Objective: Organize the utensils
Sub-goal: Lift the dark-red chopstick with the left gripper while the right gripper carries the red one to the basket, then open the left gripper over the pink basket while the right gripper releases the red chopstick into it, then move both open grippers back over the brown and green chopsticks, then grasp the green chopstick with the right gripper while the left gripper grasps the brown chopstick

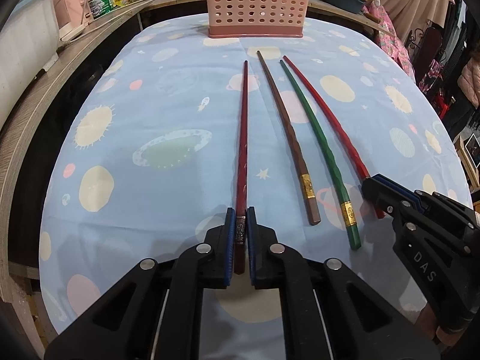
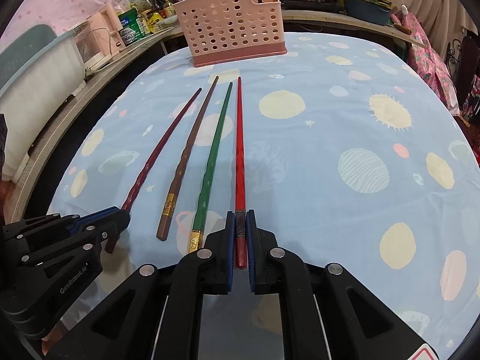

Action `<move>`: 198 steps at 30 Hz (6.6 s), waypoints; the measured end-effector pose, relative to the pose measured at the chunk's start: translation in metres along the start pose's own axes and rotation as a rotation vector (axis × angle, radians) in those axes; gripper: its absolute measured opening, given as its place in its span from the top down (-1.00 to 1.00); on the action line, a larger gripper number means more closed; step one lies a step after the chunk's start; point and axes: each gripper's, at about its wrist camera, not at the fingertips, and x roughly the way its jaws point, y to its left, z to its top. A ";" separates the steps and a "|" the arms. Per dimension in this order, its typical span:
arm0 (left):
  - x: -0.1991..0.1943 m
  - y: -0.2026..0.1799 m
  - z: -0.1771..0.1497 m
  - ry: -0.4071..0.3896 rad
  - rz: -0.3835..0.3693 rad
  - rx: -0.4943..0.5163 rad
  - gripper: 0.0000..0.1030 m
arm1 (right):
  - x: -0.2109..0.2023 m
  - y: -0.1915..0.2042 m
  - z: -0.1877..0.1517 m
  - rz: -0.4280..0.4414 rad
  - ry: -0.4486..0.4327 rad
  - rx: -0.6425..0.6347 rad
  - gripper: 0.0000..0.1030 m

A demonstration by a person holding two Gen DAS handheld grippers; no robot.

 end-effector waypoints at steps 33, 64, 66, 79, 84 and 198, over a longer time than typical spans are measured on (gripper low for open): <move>-0.096 0.039 0.134 -0.298 -0.001 -0.095 0.86 | -0.109 -0.007 0.152 0.071 -0.370 0.020 0.86; -0.162 0.057 0.285 -0.549 -0.067 -0.179 0.86 | -0.132 0.018 0.307 0.172 -0.535 -0.012 0.86; -0.169 0.059 0.296 -0.572 -0.074 -0.188 0.86 | -0.138 0.018 0.322 0.174 -0.561 -0.004 0.86; -0.151 0.060 0.347 -0.606 -0.060 -0.203 0.86 | -0.095 0.006 0.371 0.121 -0.550 0.031 0.86; -0.122 0.063 0.351 -0.569 -0.049 -0.211 0.86 | -0.063 0.001 0.370 0.104 -0.495 0.036 0.86; 0.003 -0.015 0.023 -0.011 0.047 -0.059 -0.21 | 0.001 -0.017 0.011 -0.003 0.010 -0.043 0.87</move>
